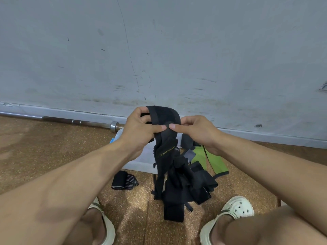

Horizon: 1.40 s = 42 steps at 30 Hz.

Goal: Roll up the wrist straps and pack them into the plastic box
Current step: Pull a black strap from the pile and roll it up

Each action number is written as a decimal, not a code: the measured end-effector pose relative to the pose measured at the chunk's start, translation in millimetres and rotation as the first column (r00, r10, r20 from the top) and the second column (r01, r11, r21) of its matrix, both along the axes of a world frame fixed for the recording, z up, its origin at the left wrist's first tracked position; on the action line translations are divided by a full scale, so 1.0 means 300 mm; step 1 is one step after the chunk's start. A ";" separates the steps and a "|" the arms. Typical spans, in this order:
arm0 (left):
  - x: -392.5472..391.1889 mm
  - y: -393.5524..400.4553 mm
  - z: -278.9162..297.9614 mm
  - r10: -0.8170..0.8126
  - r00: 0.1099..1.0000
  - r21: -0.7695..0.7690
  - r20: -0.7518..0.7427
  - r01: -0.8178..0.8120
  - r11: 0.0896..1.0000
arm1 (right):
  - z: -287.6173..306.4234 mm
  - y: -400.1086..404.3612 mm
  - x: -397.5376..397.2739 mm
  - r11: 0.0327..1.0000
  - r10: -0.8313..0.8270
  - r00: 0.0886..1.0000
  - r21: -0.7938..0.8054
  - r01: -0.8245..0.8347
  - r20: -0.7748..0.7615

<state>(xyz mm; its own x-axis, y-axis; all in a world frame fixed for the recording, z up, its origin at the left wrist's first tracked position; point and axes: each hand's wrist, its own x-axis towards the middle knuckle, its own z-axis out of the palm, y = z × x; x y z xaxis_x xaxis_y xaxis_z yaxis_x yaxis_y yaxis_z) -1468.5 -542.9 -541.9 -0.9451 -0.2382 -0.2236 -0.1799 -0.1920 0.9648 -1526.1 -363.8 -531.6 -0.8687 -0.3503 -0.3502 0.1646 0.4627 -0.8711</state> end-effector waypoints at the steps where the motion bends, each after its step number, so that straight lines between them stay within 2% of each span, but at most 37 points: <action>1: 0.001 0.000 -0.001 -0.002 1.000 -0.007 0.002 0.002 1.000 | -0.001 0.002 0.001 0.999 0.020 1.000 -0.029 -0.019 0.016; 5: 0.002 0.003 0.001 0.001 1.000 -0.022 0.018 -0.001 1.000 | -0.006 -0.001 0.005 0.991 0.047 0.998 -0.124 -0.042 0.038; 15: 0.004 0.010 -0.022 0.015 0.999 -0.052 0.033 -0.013 0.999 | -0.010 -0.004 0.018 0.991 0.099 0.994 -0.081 -0.102 -0.039; 19: 0.003 0.008 -0.019 -0.032 0.998 -0.052 0.057 0.035 0.998 | -0.016 -0.003 0.018 0.989 0.065 0.997 -0.127 -0.071 -0.046; 25: -0.007 0.021 -0.024 -0.029 0.998 -0.070 0.060 0.034 0.997 | -0.012 -0.005 0.015 0.994 0.048 0.998 -0.094 -0.052 -0.045; 28: -0.010 0.009 -0.024 -0.079 0.994 -0.036 0.074 0.082 0.996 | -0.004 -0.001 0.009 0.994 0.109 0.992 -0.022 -0.111 -0.068; 32: -0.020 -0.030 0.019 -0.096 0.988 0.272 0.124 0.059 0.960 | 0.014 0.008 0.012 0.958 0.282 0.959 0.059 -0.281 -0.025; 34: -0.027 -0.055 0.028 -0.100 0.986 0.340 0.133 0.049 0.939 | 0.011 0.012 0.022 0.906 0.406 0.914 0.120 -0.406 0.022; 36: -0.033 -0.070 0.032 -0.072 0.989 0.329 0.126 0.027 0.944 | -0.008 0.010 0.027 0.842 0.497 0.866 0.215 -0.495 0.046; 39: -0.039 -0.075 0.036 0.015 0.996 0.262 0.089 -0.038 0.964 | -0.044 0.010 0.018 0.776 0.545 0.835 0.334 -0.535 0.071; 42: -0.030 -0.074 0.032 -0.003 0.999 0.141 0.048 -0.003 0.990 | -0.052 0.027 -0.008 0.766 0.546 0.829 0.327 -0.554 0.125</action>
<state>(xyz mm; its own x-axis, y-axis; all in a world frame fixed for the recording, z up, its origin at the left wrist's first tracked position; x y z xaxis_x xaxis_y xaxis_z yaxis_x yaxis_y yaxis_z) -1477.6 -565.0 -532.5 -0.9325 -0.2009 -0.3002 -0.2255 -0.3255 0.9183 -1528.4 -355.7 -547.3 -0.5549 -0.6233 -0.5510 -0.1924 0.7405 -0.6439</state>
